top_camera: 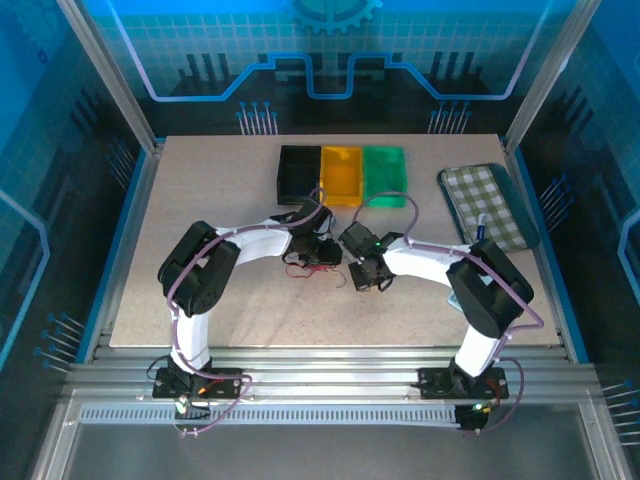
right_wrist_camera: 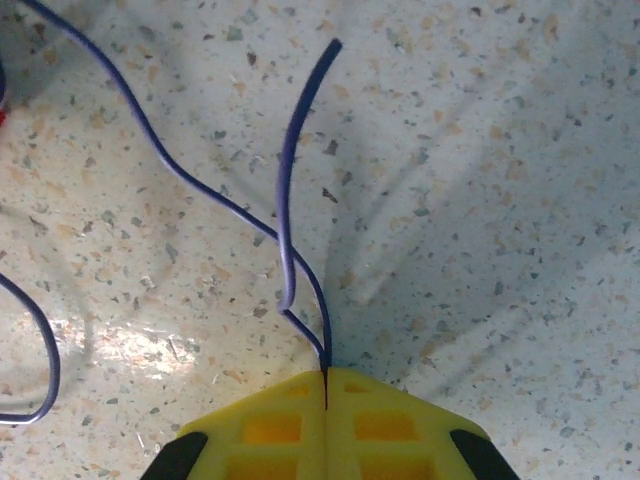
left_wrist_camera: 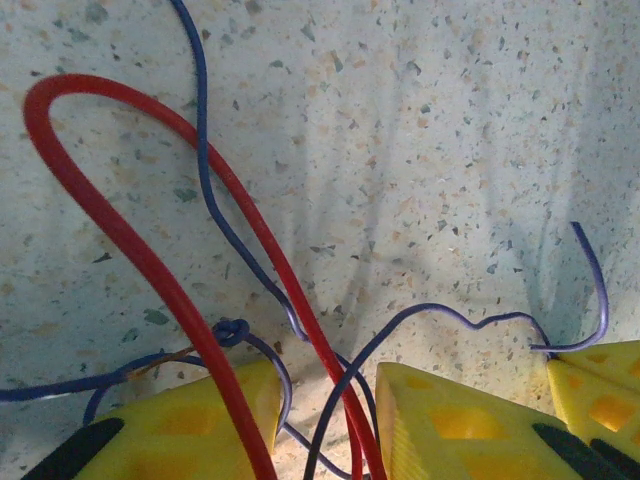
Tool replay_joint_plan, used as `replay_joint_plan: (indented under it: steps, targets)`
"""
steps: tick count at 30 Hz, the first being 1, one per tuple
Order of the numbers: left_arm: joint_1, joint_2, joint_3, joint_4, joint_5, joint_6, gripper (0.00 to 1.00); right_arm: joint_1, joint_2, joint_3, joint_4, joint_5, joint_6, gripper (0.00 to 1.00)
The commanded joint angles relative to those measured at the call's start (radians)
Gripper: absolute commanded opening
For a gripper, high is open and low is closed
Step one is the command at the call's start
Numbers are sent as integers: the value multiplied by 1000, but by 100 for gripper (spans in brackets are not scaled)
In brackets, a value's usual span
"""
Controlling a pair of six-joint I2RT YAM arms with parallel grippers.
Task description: Untangle the cables
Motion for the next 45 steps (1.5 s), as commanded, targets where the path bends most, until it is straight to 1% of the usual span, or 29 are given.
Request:
replay_joint_plan:
  steps: [1, 4, 10, 14, 17, 19, 24, 27, 30, 33, 38, 40, 43, 45]
  targets:
    - [5, 0, 10, -38, -6, -18, 33, -81, -22, -70, 71, -11, 34, 0]
    - [6, 1, 7, -40, -10, -16, 35, -129, -121, -58, 80, 2, 46, 0]
    - [7, 2, -10, -34, -23, -20, 39, -228, -276, 18, 15, 113, 52, 0]
    - [19, -3, -33, -19, -24, -36, 40, -350, -372, 41, -36, 157, 77, 0]
    - [31, -14, -50, -4, -13, -43, 43, -449, -451, 40, -45, 162, 81, 0]
    - [33, -19, -54, -4, -7, -41, 44, -490, -491, 45, -40, 167, 60, 0]
    - [41, -16, -61, -1, 2, -46, 45, -582, -547, 72, -65, 178, 41, 0]
    - [52, -14, -73, 12, 7, -61, 45, -689, -591, 74, -68, 117, 72, 0]
    - [60, -13, -79, 15, 10, -66, 45, -788, -631, 83, -80, 104, 82, 0]
    - [63, -11, -77, 7, 7, -60, 45, -853, -664, 104, -111, 153, 98, 0]
    - [79, -4, -76, -2, 5, -57, 44, -961, -698, 125, -128, 168, 126, 0]
    - [84, 1, -79, -3, 10, -53, 43, -983, -700, 140, -131, 167, 123, 0]
    - [89, 6, -79, -10, 14, -47, 41, -985, -704, 146, -127, 143, 134, 0]
    - [95, 9, -87, -7, 16, -49, 41, -994, -696, 151, -136, 151, 136, 0]
